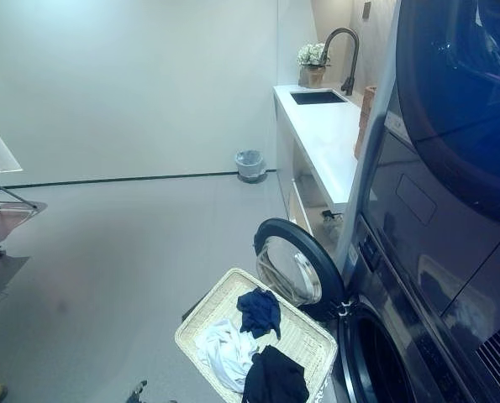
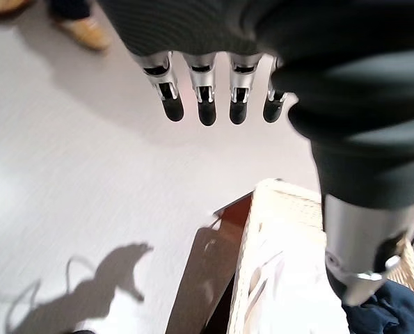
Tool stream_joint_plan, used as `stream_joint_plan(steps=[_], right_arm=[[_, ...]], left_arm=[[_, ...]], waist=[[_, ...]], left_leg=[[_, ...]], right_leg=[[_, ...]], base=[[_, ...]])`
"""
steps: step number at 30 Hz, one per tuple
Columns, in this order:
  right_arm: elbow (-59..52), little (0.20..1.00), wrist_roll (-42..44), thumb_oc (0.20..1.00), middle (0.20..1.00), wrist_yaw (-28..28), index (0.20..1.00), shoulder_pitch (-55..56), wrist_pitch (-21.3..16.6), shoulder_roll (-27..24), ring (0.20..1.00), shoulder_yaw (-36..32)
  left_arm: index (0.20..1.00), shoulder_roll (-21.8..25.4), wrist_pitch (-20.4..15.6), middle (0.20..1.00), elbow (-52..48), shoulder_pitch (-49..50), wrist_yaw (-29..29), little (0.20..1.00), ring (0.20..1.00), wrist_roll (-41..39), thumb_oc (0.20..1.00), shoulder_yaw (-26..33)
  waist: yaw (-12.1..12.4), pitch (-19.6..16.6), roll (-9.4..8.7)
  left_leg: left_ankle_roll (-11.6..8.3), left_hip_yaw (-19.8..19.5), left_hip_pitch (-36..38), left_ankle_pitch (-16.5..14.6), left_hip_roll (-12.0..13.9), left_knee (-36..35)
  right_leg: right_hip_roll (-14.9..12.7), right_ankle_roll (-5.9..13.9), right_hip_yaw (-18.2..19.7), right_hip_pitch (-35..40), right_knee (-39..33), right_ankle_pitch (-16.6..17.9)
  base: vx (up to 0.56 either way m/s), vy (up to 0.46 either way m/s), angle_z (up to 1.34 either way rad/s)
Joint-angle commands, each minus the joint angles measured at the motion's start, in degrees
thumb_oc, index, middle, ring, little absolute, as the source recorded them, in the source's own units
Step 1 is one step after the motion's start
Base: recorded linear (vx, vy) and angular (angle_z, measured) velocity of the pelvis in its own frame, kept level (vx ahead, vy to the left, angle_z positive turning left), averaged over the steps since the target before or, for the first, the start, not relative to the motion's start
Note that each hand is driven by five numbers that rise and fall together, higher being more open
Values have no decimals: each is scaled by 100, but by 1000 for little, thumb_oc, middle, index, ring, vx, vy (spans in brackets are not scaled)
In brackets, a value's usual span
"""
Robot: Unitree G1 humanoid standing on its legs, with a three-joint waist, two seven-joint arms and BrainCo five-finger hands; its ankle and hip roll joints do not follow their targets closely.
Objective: Put the clothes into the washing machine.
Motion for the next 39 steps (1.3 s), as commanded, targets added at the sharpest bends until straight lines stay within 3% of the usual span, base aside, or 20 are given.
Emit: stream_joint_plan(steps=[1, 13, 21, 28, 39], right_arm=[[263, 1000, 148, 1000, 1000, -27, 1000, -512, -122, -2, 1000, 272], [-1, 1000, 328, 1000, 1000, -59, 1000, -1421, -224, -198, 1000, 609], [-240, 1000, 730, 1000, 1000, -245, 1000, -1969, -254, -230, 1000, 856], [-443, 1000, 1047, 1000, 1000, -317, 1000, -2308, -339, -172, 1000, 989], [-844, 1000, 1579, 1000, 1000, -596, 1000, -2524, -221, -292, 1000, 1105]], left_arm=[[1000, 165, -101, 1000, -14, -720, 406, 1000, 1000, 298, 1000, -238], [1000, 360, 406, 1000, -72, -1918, 667, 1000, 1000, 281, 1000, -674], [1000, 753, 593, 1000, 29, -2902, 540, 1000, 1000, 205, 1000, -871], [1000, 1078, 842, 1000, 260, -3557, 210, 1000, 1000, 145, 1000, -923], [1000, 1306, 1130, 1000, 603, -4430, 41, 1000, 1000, -49, 1000, -1147]], waist=[[-7, 352, -289], [-286, 1358, -268], [-467, 1992, -489], [-592, 2295, -737], [-929, 2295, -912]], left_leg=[[524, 535, 21, -645, -745, 240], [636, 816, -1045, -772, -855, 963], [639, 866, -1944, -1020, -934, 1860], [619, 956, -2484, -1144, -878, 2311], [556, 1013, -3542, -1267, -838, 2934]], right_leg=[[-12, 305, 462, -285, 261, -172], [-115, 399, 1123, -1406, 486, 152], [-201, 420, 1431, -2142, 678, 345], [-142, 431, 1581, -2667, 835, 456], [-102, 390, 1636, -3785, 1169, 572]], base=[[29, 69, -7], [-63, 79, -25], [-72, 32, -21], [-40, -21, -17], [-7, 6, -9]])
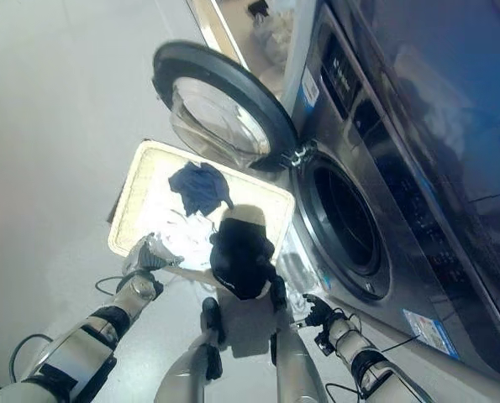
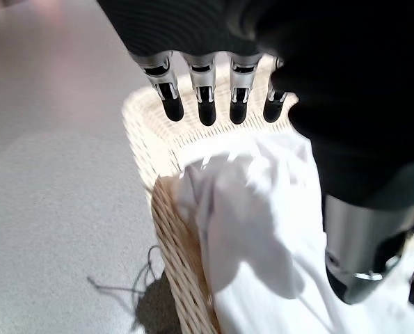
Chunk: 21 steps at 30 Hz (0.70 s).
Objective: Put the clothes into the washing machine.
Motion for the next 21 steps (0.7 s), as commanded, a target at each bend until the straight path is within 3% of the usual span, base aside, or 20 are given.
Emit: stream_joint_plan(steps=[1, 8, 18, 20, 21], right_arm=[[-275, 1000, 300, 1000, 1000, -118, 1000, 96, -10, -60, 1000, 255], [-933, 1000, 744, 1000, 1000, -358, 1000, 132, -38, -207, 1000, 383], [-1360, 1000, 979, 1000, 1000, -529, 1000, 171, -177, -250, 1000, 528], [-1468, 1000, 981, 1000, 1000, -572, 1000, 211, -187, -268, 1000, 556], [-1514, 1000, 998, 1000, 1000, -582, 1000, 224, -202, -282, 1000, 560]], left_arm=[[1000, 273, 0, 1000, 80, -108, 78, 1000, 1000, -106, 1000, 17], [1000, 519, 203, 1000, 214, -874, -125, 1000, 1000, -204, 1000, -187], [1000, 522, 298, 1000, 452, -1387, -431, 1000, 1000, -442, 1000, -354], [824, 518, 423, 824, 524, -1455, -651, 824, 824, -327, 824, -404], [351, 481, 560, 351, 578, -1477, -869, 351, 351, -277, 351, -480]], waist=[[-69, -88, -297], [-354, -88, -444], [-576, -88, -627], [-610, -88, -650], [-634, -88, -667]], left_leg=[[215, 4, -499, -1010, -589, 1392], [156, -7, -1454, -1115, -520, 1929], [135, -45, -2015, -1184, -475, 2157], [124, -57, -2071, -1169, -477, 2135], [120, -58, -2075, -1152, -478, 2101]], right_leg=[[128, 221, 125, -227, 124, -86], [138, 222, 82, -1172, 386, 26], [165, 238, 61, -1775, 464, 185], [173, 242, 65, -1846, 450, 219], [181, 242, 56, -1869, 442, 238]], base=[[-14, -1, -6], [-23, -24, -2], [-16, -39, 1], [-19, -55, 0], [-12, -35, 0]])
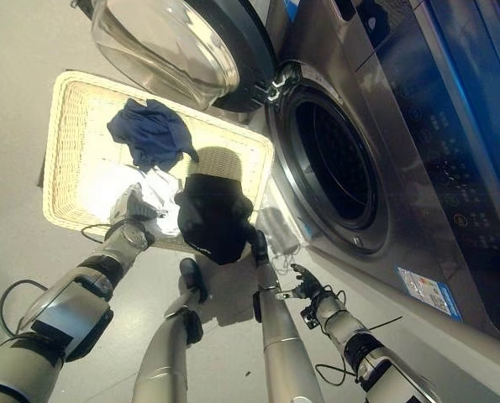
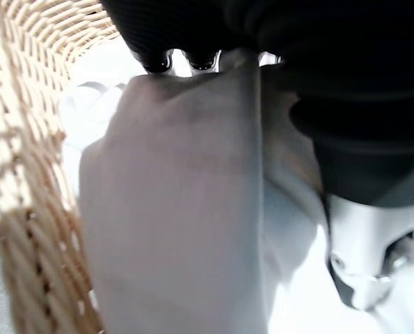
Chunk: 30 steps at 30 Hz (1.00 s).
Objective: Put the clothes into the washing machine.
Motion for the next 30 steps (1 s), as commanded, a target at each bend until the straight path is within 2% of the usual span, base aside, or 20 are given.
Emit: stream_joint_plan(steps=[1, 2, 8, 14, 15, 16, 19, 20, 22, 24, 28, 30], right_arm=[[-346, 1000, 218, 1000, 1000, -80, 1000, 306, -177, -110, 1000, 154], [-360, 1000, 240, 1000, 1000, -87, 1000, 292, -195, -119, 1000, 164], [-589, 1000, 192, 1000, 1000, -110, 1000, 325, -269, -146, 1000, 139], [-911, 1000, 404, 1000, 1000, -106, 1000, 372, -358, -240, 1000, 40], [-1040, 1000, 564, 1000, 1000, -118, 1000, 410, -337, -264, 1000, -5], [-1177, 1000, 1111, 1000, 1000, -83, 1000, 488, -330, -253, 1000, -101], [-1476, 1000, 1748, 1000, 1000, 10, 1000, 598, -420, -250, 1000, -342], [-1674, 1000, 1983, 1000, 1000, 7, 1000, 680, -519, -259, 1000, -478], [-1928, 1000, 2177, 1000, 1000, -3, 1000, 795, -571, -250, 1000, -618], [-2151, 1000, 2236, 1000, 1000, -35, 1000, 889, -681, -220, 1000, -757], [-2513, 1000, 2257, 1000, 1000, -222, 1000, 925, -763, -137, 1000, -985], [-2668, 1000, 2210, 1000, 1000, -279, 1000, 919, -738, -122, 1000, -1091]], left_arm=[[253, 29, 201, 253, 273, -36, -616, 253, 253, 9, 253, -85], [200, -7, 216, 200, 301, -41, -716, 200, 200, -110, 200, -129], [200, -151, 99, 200, 255, 15, -534, 200, 200, -458, 200, -56], [200, -93, -84, 200, 1, 152, -235, 200, 200, -844, 200, 50], [200, -44, -125, 200, -127, 201, -147, 200, 200, -1047, 200, 107], [200, 23, -179, 200, -308, 294, -95, 200, 200, -1300, 200, 241], [200, 120, -426, 200, -735, 599, 115, 200, 200, -1624, 200, 572], [200, 130, -600, 200, -1030, 832, 294, 200, 200, -1816, 200, 742], [200, 146, -688, 200, -1450, 1166, 449, 200, 200, -1894, 200, 960], [200, 161, -800, 200, -1865, 1512, 598, 200, 200, -2006, 200, 1172], [200, 42, -1341, 200, -2576, 2189, 640, 200, 200, -2703, 200, 1736], [200, -5, -1540, 200, -2830, 2420, 694, 200, 200, -2759, 200, 1894]], waist=[[-63, -57, -420], [-74, -57, -429], [-73, -57, -390], [57, -57, -198], [111, -57, -134], [182, -57, -50], [302, -57, 110], [376, -57, 232], [462, -57, 361], [551, -57, 450], [762, -57, 591], [825, -57, 633]], left_leg=[[59, 16, -159, -1005, -483, 1115], [54, 13, -158, -984, -481, 1079], [26, -13, 21, -825, -525, 746], [-31, -107, 317, -530, -578, 266], [-49, -140, 396, -431, -575, 109], [-71, -179, 535, -309, -561, -114], [-111, -281, 806, -92, -547, -507], [-139, -348, 960, 44, -519, -715], [-175, -462, 1148, 161, -486, -911], [-210, -548, 1345, 248, -451, -1076], [-270, -679, 1777, 440, -383, -1514], [-284, -686, 1911, 511, -363, -1663]], right_leg=[[219, 153, -26, 10, -418, 337], [224, 157, -26, -8, -424, 355], [272, 144, -41, 70, -510, 359], [325, 104, -83, 267, -557, 291], [325, 92, -119, 325, -571, 266], [343, 74, -160, 421, -575, 220], [409, 26, -214, 617, -551, 89], [442, -12, -242, 751, -501, -19], [476, -47, -290, 939, -430, -162], [477, -64, -373, 1146, -393, -272], [468, -101, -615, 1604, -401, -466], [463, -112, -678, 1744, -447, -483]], base=[[-12, -41, 1], [0, 0, 0], [0, 0, 0], [-13, -24, 1], [-18, -53, 4], [-19, -63, 8], [-43, -44, 13], [-49, -20, 10], [-32, -40, 15], [-17, -63, 22], [-8, -49, 26], [-2, -16, 14]])
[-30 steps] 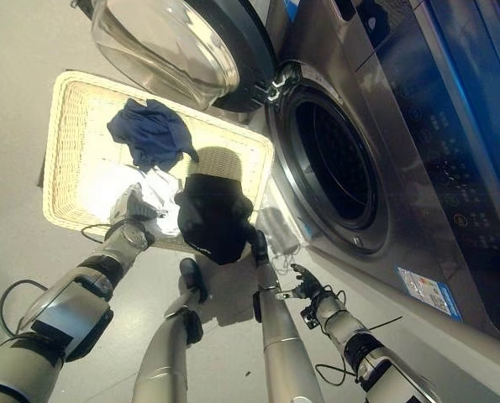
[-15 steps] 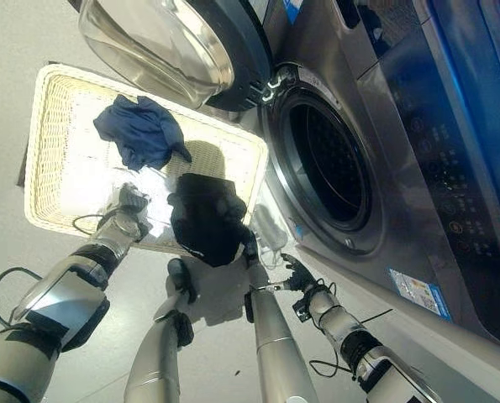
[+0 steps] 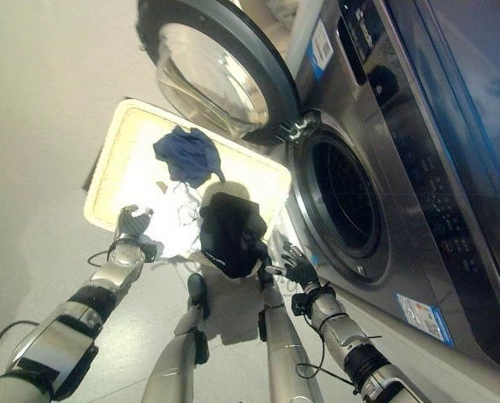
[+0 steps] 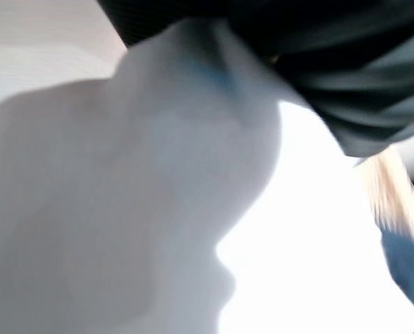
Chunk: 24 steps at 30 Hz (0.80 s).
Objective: Put the clothes into the washing machine.
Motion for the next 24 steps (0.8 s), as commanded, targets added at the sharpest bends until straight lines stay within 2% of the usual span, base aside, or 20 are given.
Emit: stream_joint_plan(steps=[1, 5, 7, 11, 12, 13, 15, 17, 19, 20, 22, 24], right_arm=[[-596, 1000, 77, 1000, 1000, -119, 1000, 196, -261, -83, 1000, -278], [-1292, 1000, -69, 1000, 1000, -255, 1000, 184, -24, -10, 1000, -555], [-1333, 1000, -77, 1000, 1000, -262, 1000, 184, -7, -6, 1000, -560], [-1812, 1000, -241, 1000, 1000, -43, 1000, 147, 99, 49, 1000, -594], [-1963, 1000, -313, 1000, 1000, 131, 1000, 93, 148, 32, 1000, -559], [-2008, 1000, -346, 1000, 1000, 205, 1000, 57, 164, 21, 1000, -529], [-2061, 1000, -381, 1000, 1000, 309, 1000, 14, 186, 2, 1000, -489], [-2149, 1000, -470, 1000, 1000, 658, 1000, -105, 302, -62, 1000, -343], [-2164, 1000, -456, 1000, 1000, 835, 1000, -165, 384, -109, 1000, -232], [-2167, 1000, -404, 1000, 1000, 1089, 1000, -259, 528, -180, 1000, -80], [-2160, 1000, -355, 1000, 1000, 1182, 1000, -315, 648, -201, 1000, 9], [-2121, 1000, -301, 1000, 1000, 1461, 1000, -457, 869, -257, 1000, 230]], left_arm=[[200, 30, -654, 200, -123, -17, 210, 200, 200, -255, 200, 163], [200, -102, -956, 200, -1021, 565, 66, 200, 200, -490, 200, 440], [200, -120, -969, 200, -1087, 604, 44, 200, 200, -504, 200, 449], [200, -356, -1323, 200, -1944, 991, -1139, 200, 200, -1139, 200, 420], [200, -372, -1338, 200, -2374, 1118, -1838, 200, 200, -1429, 200, 299], [200, -371, -1319, 200, -2513, 1141, -2098, 200, 200, -1497, 200, 239], [203, -363, -1257, 203, -2660, 1185, -2525, 203, 203, -1637, 203, 169], [219, -326, -1045, 219, -3029, 1293, -3740, 219, 219, -2038, 219, -35], [219, -285, -957, 219, -3185, 1322, -4216, 219, 219, -2155, 219, -148], [206, -188, -835, 206, -3360, 1316, -4745, 206, 206, -2289, 206, -298], [200, -139, -780, 200, -3446, 1290, -4899, 200, 200, -2362, 200, -364], [200, -19, -647, 200, -3608, 1181, -5282, 200, 200, -2536, 200, -514]], waist=[[1, -41, 211], [164, -41, 303], [172, -41, 306], [279, -92, 327], [310, -103, 342], [325, -126, 349], [343, -139, 358], [385, -173, 393], [401, -181, 411], [420, -200, 434], [428, -205, 443], [442, -223, 454]], left_leg=[[-37, 31, 122, -309, -292, 57], [-58, 59, 596, -219, -271, -254], [-56, 58, 632, -221, -274, -266], [-20, 54, 847, -257, -294, -295], [-3, 53, 924, -273, -304, -319], [1, 58, 913, -257, -308, -328], [7, 56, 933, -255, -312, -341], [25, 63, 996, -240, -320, -398], [30, 65, 1034, -237, -325, -423], [38, 63, 1082, -231, -332, -458], [41, 58, 1106, -227, -337, -470], [49, 50, 1150, -226, -346, -494]], right_leg=[[446, 33, -166, 220, 15, -408], [401, 24, -366, 720, -154, -469], [396, 24, -379, 759, -172, -469], [344, 24, -488, 1039, -320, -453], [342, 27, -509, 1135, -367, -458], [340, 27, -515, 1140, -403, -427], [331, 34, -528, 1167, -426, -418], [313, 47, -554, 1230, -450, -409], [307, 52, -566, 1273, -458, -415], [302, 45, -579, 1333, -470, -427], [296, 44, -583, 1359, -472, -433], [291, 42, -595, 1402, -469, -448]], base=[[3, -6, 9], [4, 3, 10], [3, 10, 10], [15, 32, 16], [11, 36, 5], [3, 34, 3], [0, 0, 0], [-7, 38, 1], [-7, 35, 2], [-7, 37, 2], [0, 8, 4], [-2, 10, 10]])
